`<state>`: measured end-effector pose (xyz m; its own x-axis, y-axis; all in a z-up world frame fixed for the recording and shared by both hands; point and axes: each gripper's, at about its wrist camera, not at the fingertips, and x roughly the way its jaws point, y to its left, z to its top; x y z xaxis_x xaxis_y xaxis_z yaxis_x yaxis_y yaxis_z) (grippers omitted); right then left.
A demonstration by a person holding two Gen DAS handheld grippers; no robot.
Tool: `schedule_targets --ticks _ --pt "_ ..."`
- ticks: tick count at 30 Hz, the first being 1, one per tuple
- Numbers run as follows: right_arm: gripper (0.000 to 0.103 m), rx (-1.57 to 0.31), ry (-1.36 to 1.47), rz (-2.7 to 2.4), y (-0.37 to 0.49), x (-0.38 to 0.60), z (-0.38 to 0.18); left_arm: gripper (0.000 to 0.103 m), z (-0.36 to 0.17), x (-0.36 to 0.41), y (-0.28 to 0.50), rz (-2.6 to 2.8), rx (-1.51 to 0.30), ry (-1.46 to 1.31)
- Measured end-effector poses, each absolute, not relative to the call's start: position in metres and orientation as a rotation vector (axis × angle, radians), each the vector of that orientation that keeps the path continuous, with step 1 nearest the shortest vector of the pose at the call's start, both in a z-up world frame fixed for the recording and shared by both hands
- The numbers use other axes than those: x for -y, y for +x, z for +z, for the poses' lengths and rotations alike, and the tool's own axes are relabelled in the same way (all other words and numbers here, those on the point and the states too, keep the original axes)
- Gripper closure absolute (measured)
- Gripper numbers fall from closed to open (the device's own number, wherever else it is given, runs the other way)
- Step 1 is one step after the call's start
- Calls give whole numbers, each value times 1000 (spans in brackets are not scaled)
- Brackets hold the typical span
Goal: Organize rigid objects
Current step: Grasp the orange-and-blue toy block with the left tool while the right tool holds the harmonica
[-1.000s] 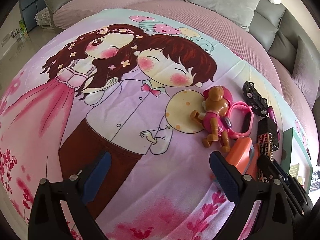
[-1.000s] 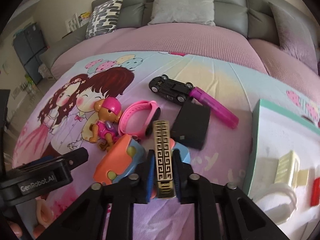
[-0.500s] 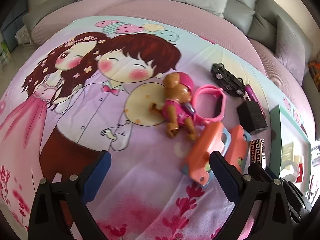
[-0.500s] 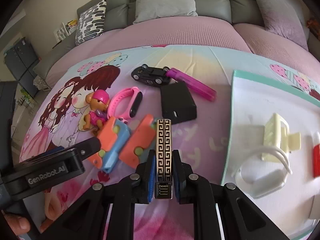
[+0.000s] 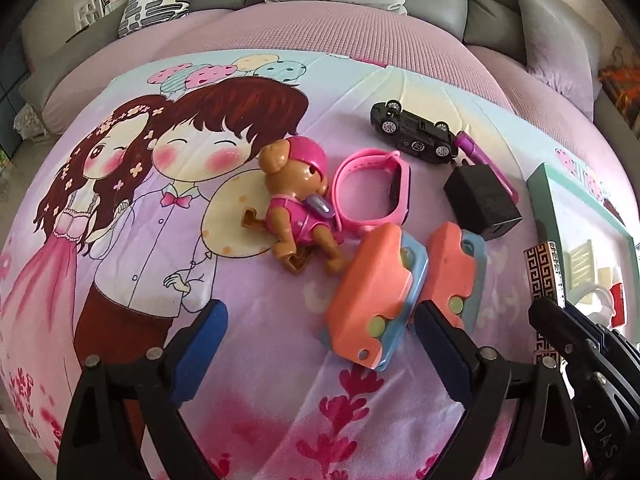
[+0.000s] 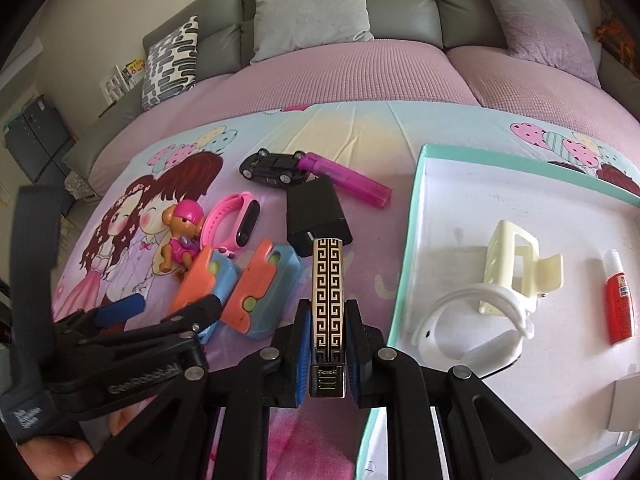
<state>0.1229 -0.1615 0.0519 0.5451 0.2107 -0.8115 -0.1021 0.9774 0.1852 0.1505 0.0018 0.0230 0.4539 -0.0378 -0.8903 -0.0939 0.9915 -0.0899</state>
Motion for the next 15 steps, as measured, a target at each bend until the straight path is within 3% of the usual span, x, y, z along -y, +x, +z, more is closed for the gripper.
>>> schedule_targets --ticks 8,11,15 --pt "86 -975 143 188 123 167 54 20 16 8 157 63 -1117 -93" --pt "86 -984 147 185 123 169 51 35 20 3 156 58 -1100 -132" --pt "86 -992 153 183 124 170 49 43 19 2 156 43 -1102 -139"
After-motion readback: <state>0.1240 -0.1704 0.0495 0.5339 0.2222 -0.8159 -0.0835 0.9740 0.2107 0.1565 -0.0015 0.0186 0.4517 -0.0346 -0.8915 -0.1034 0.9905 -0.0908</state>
